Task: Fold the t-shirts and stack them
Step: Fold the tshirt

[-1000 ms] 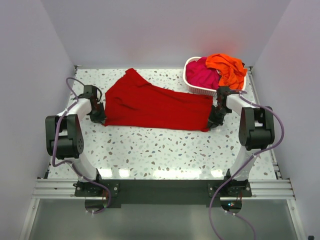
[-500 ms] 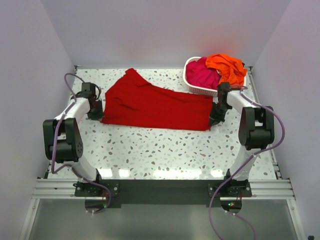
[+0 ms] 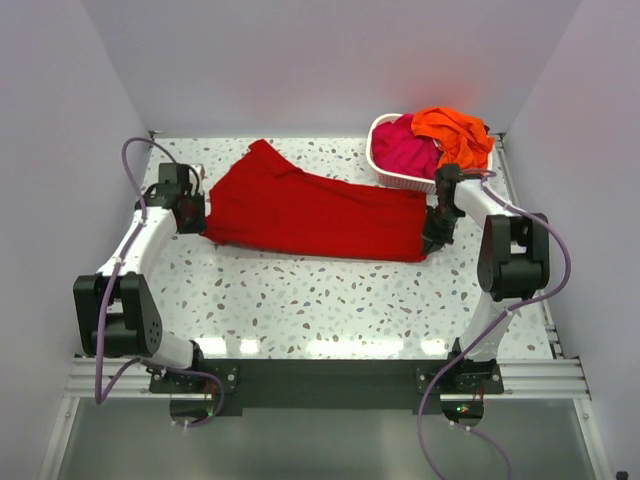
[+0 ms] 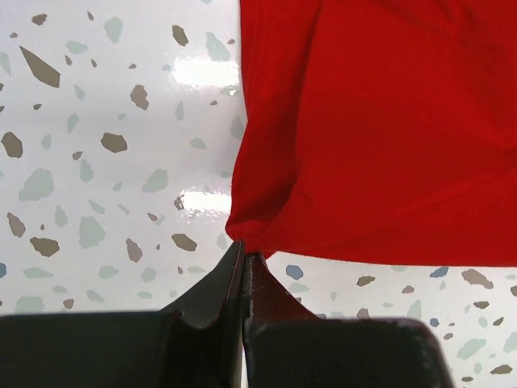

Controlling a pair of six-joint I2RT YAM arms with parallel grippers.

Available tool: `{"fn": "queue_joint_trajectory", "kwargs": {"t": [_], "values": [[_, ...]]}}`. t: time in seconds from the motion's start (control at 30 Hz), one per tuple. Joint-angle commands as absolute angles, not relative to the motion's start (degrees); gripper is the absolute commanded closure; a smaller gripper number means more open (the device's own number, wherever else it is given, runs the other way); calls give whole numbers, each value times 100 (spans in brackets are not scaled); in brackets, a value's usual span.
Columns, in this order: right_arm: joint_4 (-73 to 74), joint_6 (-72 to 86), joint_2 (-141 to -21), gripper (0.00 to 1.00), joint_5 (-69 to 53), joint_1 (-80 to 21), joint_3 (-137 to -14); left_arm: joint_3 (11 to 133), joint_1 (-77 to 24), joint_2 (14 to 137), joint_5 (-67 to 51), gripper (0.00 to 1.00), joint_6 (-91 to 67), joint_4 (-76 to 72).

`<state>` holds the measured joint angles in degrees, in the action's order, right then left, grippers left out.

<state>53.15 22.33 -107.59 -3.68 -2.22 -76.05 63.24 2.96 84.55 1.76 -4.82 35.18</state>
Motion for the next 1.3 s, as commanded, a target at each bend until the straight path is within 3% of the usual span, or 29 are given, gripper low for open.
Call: {"fn": "queue_joint_trajectory", "kwargs": {"t": [0.0,0.17,0.23,0.37,0.4,0.43,0.53,0.83,1.27], "values": [[5528,2074,-10441,100,-141,-202,-7822,6197,97,8201,500,100,-237,3480],[5546,2048,-10424,100,-53,-211,-7796,6065,-88,8007,878,100,-369,3717],[5537,2030,-10406,100,-44,-211,-7752,6056,-79,7981,1115,86,-439,3875],[5528,1995,-10380,100,-18,-211,-7682,6117,-79,8076,1730,77,-755,4226],[5528,1986,-10380,100,-18,-211,-7673,6126,-79,8112,1914,65,-808,4288],[5520,1986,-10362,100,-18,-202,-7655,6178,-79,8147,1968,60,-861,4420],[5502,1969,-10354,100,-18,-211,-7638,6266,-70,8340,1960,54,-1046,4631],[5502,1925,-10380,100,-53,-202,-7620,6152,-62,8858,669,52,-1318,3912],[5502,1863,-10327,100,-105,-202,-7611,6056,-35,9484,589,62,-2021,3358]]}}
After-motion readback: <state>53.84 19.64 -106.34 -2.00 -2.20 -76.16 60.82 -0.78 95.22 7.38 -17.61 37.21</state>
